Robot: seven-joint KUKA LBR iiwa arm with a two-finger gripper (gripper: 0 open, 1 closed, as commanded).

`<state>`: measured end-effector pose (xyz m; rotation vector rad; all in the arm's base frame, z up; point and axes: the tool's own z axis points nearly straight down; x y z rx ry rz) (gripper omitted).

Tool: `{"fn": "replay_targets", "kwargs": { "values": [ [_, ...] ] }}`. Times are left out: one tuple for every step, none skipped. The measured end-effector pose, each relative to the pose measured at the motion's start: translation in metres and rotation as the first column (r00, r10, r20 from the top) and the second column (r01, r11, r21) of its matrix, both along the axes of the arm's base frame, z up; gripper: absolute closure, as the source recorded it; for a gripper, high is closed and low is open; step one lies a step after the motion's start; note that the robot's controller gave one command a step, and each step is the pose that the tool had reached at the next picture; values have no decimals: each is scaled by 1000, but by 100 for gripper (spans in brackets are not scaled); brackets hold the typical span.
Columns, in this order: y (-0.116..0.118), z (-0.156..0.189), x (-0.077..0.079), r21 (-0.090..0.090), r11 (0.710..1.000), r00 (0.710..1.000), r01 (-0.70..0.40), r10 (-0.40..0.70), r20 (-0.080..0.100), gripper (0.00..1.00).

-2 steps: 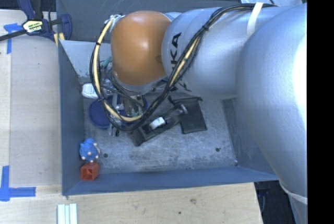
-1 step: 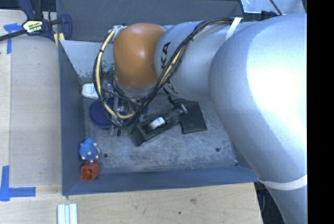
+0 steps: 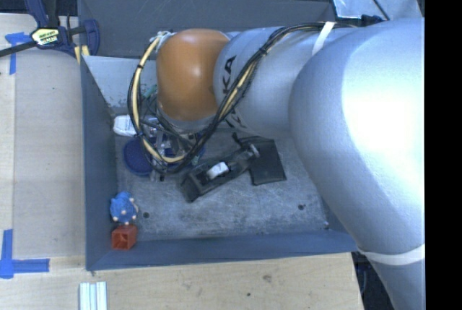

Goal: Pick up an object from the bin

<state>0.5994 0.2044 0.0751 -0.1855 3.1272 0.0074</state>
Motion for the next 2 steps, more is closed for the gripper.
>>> {"fn": "replay_targets", "kwargs": {
  "values": [
    [7, 96, -15, -2, 1000, 1000, -20, 20, 2, 100],
    [-5, 188, -8, -2, 1000, 1000, -24, 24, 4, 100]
  ]
}}
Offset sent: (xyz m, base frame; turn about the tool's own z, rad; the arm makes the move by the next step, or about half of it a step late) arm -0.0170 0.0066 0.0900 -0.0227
